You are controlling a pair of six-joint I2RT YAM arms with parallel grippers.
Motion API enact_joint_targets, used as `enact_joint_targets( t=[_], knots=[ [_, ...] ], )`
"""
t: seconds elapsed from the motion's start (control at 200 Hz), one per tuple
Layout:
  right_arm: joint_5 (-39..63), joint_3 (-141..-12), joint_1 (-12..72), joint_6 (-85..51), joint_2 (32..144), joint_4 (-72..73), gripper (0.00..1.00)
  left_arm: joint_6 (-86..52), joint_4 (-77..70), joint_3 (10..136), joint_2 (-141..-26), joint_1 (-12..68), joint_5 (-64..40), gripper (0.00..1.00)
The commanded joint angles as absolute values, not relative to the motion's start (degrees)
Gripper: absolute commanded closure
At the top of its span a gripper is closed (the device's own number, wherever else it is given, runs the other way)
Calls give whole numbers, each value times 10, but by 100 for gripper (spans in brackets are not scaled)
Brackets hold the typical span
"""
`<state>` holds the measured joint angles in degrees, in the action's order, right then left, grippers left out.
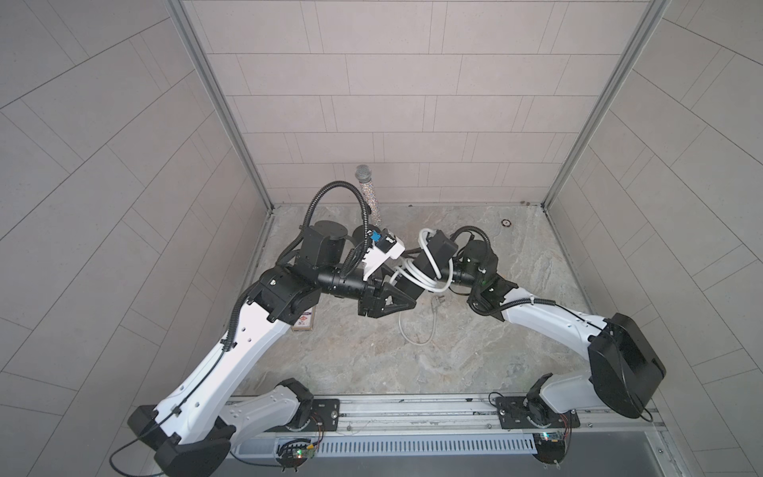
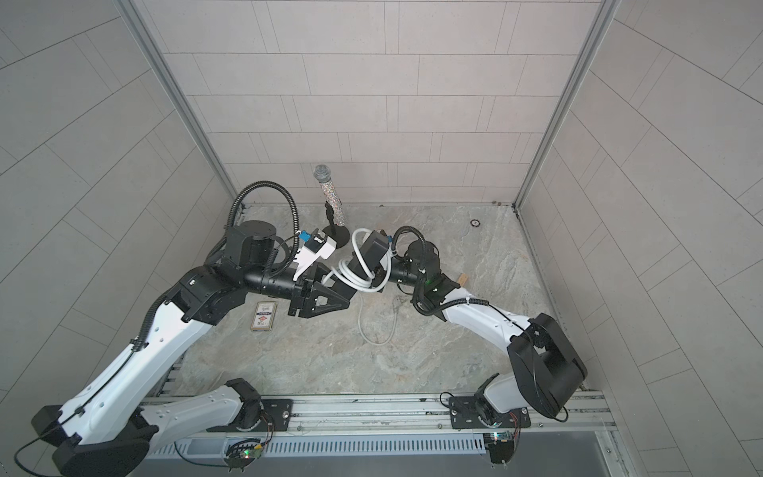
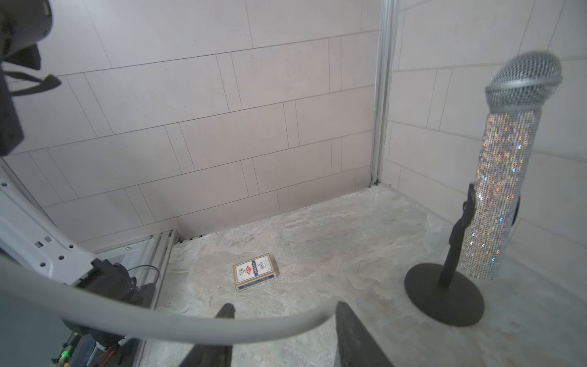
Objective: Unwrap the cord wrapped around the power strip
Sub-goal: Unwrap the power cord from the power strip.
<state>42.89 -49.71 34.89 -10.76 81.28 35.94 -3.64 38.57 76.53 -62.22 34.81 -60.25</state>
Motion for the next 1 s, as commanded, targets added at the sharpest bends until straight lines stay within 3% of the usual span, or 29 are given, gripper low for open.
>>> enact_joint_targets(
  t=[0.0, 0.12, 0.41, 0.665, 0.751, 0.791, 0.871, 0.996],
  knots=[
    [445, -510, 359, -97, 814, 378, 40, -38, 340, 762, -607, 348, -628, 100],
    [448, -520, 371, -90, 824, 386, 44, -43, 332, 761, -608, 347, -630, 100],
    [412, -503, 360, -106, 815, 409, 100, -42, 340, 751, -589, 346, -620, 100],
    [377, -480, 330, -97, 761, 367, 100, -44, 337, 717, -553, 344, -604, 100],
    [387, -465, 330, -89, 748, 352, 66, -53, 313, 721, -551, 344, -587, 100],
    [389, -454, 331, -88, 742, 350, 55, -71, 291, 727, -552, 343, -566, 100],
    [384, -433, 335, -92, 728, 354, 45, -144, 223, 738, -558, 344, -542, 100],
    [353, -423, 355, -94, 722, 370, 37, -262, 113, 740, -562, 344, -530, 100]
  ],
)
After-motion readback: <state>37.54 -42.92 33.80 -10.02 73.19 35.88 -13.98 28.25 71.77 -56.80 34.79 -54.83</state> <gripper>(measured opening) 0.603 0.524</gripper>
